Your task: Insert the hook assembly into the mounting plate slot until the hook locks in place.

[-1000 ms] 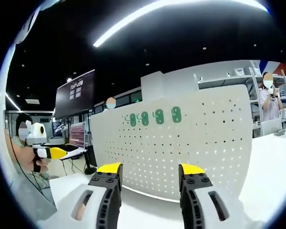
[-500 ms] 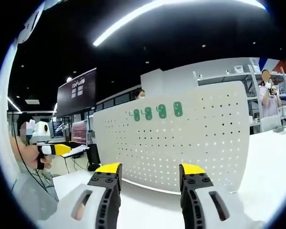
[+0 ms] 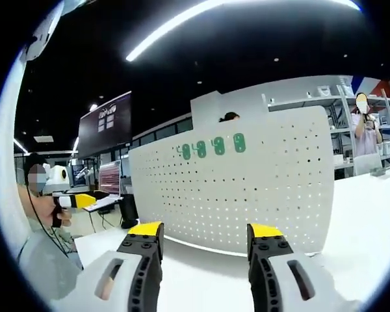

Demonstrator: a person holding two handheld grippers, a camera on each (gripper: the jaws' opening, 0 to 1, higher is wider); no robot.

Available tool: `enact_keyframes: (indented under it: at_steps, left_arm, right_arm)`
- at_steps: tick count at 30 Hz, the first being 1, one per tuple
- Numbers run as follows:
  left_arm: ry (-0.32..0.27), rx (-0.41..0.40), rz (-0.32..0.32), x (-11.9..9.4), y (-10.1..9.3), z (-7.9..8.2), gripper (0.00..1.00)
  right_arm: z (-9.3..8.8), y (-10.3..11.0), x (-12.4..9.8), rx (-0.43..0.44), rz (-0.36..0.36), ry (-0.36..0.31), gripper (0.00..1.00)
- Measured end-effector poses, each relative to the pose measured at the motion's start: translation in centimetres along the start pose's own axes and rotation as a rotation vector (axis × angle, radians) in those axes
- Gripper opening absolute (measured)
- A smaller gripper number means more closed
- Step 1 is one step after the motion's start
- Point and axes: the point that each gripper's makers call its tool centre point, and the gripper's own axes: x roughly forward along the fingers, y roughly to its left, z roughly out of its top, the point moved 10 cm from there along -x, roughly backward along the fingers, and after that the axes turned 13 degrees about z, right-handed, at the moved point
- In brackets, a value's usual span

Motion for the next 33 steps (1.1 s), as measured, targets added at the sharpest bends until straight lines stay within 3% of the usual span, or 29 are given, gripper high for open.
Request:
enact_keyframes:
  at_steps: [16, 33]
  left_arm:
    - [0.016, 0.013, 0.023, -1.3, 1.1, -1.0, 0.79]
    - [0.012, 0.011, 0.034, -2.0, 0.9, -1.4, 0.86]
  right_arm:
    - [-0.4, 0.4, -1.5, 0.007, -0.011, 0.008, 0.53]
    - [-1.2, 1.1, -2.2, 0.015, -0.03, -0.01, 0.55]
